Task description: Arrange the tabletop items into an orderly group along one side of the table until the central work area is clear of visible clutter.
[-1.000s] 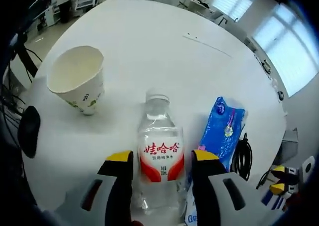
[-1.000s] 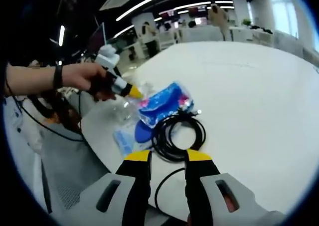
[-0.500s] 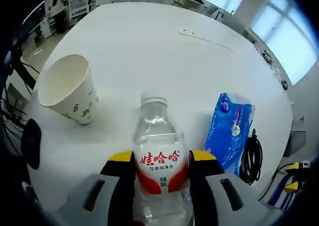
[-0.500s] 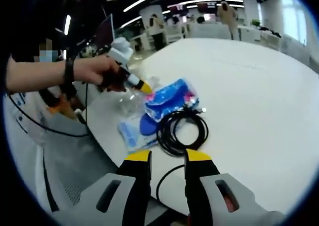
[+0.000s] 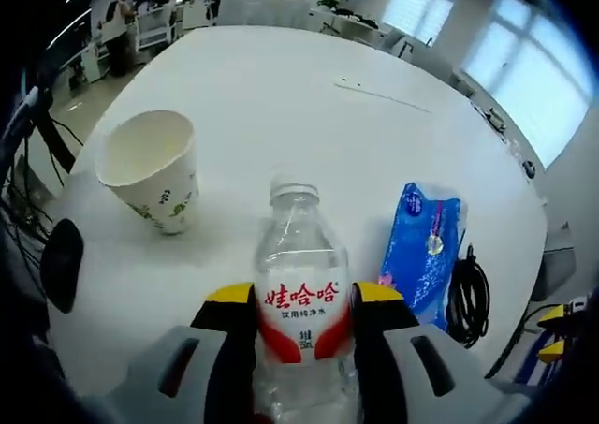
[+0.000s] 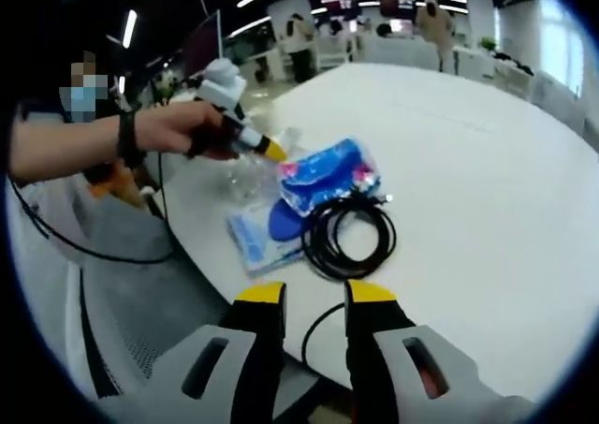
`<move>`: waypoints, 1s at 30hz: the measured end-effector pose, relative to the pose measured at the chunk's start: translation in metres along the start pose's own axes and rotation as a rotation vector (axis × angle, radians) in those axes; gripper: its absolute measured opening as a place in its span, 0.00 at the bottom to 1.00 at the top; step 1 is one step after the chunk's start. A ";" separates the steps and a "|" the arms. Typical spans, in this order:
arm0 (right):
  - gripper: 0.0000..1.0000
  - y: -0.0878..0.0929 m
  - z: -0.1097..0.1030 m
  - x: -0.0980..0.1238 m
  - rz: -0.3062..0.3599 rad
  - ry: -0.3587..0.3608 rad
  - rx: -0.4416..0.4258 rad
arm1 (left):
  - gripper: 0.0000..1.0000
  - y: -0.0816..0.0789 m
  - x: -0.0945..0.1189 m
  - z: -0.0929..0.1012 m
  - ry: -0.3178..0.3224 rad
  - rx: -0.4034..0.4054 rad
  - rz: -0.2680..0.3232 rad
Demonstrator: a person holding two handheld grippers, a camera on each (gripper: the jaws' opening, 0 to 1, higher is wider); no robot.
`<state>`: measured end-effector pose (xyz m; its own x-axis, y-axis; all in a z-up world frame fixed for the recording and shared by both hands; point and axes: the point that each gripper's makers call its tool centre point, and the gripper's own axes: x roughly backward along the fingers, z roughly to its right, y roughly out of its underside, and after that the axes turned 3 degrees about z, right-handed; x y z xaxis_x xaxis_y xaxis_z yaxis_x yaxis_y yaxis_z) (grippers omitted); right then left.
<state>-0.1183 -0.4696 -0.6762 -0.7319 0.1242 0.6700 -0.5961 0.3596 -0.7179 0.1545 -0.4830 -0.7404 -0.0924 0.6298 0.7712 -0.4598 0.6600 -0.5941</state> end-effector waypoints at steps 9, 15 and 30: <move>0.22 -0.002 0.006 0.006 0.004 0.049 0.020 | 0.38 -0.015 0.015 -0.001 -0.002 -0.033 0.115; 0.22 0.001 0.010 0.008 0.000 0.072 0.042 | 0.38 -0.019 0.025 0.000 -0.007 -0.062 0.194; 0.22 0.000 0.008 0.006 0.008 0.095 0.068 | 0.38 -0.015 0.049 0.001 -0.032 -0.142 0.314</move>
<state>-0.1250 -0.4763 -0.6739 -0.7037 0.2154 0.6771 -0.6140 0.2952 -0.7320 0.1559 -0.4630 -0.6933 -0.2385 0.7993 0.5515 -0.2777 0.4881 -0.8274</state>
